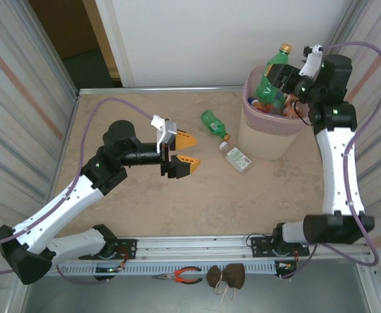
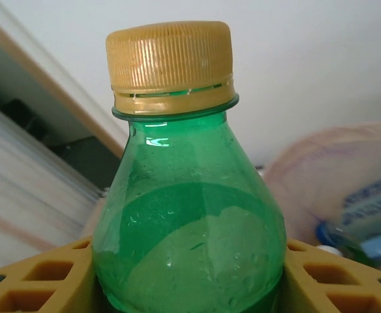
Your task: Put the plastic bottles in the bin
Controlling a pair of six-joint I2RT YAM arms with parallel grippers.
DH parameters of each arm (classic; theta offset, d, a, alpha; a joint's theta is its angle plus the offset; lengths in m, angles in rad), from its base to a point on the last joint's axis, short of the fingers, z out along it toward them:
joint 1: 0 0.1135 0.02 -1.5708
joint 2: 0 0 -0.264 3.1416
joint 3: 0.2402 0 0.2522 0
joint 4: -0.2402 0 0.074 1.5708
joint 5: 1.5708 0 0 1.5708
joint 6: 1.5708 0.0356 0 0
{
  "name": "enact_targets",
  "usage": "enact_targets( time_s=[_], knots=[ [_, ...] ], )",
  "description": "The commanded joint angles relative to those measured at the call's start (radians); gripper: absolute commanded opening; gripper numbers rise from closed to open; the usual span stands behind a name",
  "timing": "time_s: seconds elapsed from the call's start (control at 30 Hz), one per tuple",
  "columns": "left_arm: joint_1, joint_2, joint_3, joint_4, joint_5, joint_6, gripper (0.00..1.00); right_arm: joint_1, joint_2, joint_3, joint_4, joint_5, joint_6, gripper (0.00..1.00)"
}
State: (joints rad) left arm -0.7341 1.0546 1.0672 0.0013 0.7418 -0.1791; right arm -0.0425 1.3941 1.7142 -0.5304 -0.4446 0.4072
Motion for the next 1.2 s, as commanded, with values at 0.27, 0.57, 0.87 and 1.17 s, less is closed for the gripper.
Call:
enact_targets(
  time_s=[0.27, 0.57, 0.87, 1.17],
  knots=[
    [0.006, -0.01, 0.005, -0.016, -0.012, 0.023, 0.8, -0.055, 0.312, 0.246, -0.362, -0.021, -0.09, 0.46],
    [0.009, -0.003, 0.01, -0.018, -0.014, 0.015, 0.79, -0.049, 0.529, 0.325, -0.405, -0.231, -0.027, 0.46],
    [0.009, -0.022, -0.003, -0.023, -0.03, 0.013, 0.8, -0.033, 0.664, 0.36, -0.408, -0.191, 0.024, 0.47],
    [0.009, -0.044, -0.002, -0.037, -0.04, 0.015, 0.8, -0.017, 0.629, 0.45, -0.463, -0.064, 0.017, 0.7]
  ],
)
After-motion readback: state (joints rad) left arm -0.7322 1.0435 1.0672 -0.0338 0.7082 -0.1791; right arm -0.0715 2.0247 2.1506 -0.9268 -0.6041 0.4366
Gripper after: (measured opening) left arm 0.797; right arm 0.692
